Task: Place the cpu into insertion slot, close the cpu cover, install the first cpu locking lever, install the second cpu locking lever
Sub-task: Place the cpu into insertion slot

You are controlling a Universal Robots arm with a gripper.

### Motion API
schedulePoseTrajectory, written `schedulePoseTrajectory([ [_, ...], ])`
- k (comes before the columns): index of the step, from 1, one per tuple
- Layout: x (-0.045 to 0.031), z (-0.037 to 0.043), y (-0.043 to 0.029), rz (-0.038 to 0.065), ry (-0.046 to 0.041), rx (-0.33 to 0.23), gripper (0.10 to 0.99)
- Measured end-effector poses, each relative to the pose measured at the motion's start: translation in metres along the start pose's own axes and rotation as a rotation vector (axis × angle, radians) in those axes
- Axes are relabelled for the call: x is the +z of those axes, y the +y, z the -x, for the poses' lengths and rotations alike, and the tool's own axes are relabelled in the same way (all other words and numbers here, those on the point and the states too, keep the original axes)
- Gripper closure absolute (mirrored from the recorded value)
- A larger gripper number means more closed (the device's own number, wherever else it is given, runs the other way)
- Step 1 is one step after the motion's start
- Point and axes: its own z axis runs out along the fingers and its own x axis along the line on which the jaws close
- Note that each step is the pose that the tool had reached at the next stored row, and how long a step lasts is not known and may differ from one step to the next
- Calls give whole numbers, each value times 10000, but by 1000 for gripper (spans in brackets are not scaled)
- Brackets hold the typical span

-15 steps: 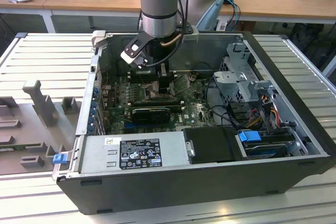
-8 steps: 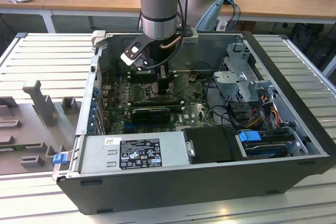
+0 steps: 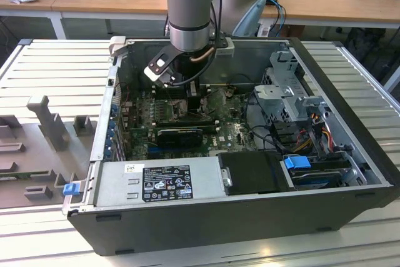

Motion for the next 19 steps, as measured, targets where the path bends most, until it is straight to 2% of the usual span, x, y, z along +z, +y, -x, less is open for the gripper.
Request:
schedulePoseTrajectory([
  [8,90,-4,-17,-12,-9,143,557],
  [14,95,-4,-17,-13,-10,143,545],
  [15,95,-7,-16,-12,-4,141,482],
  [19,96,-32,-16,-12,81,146,482],
])
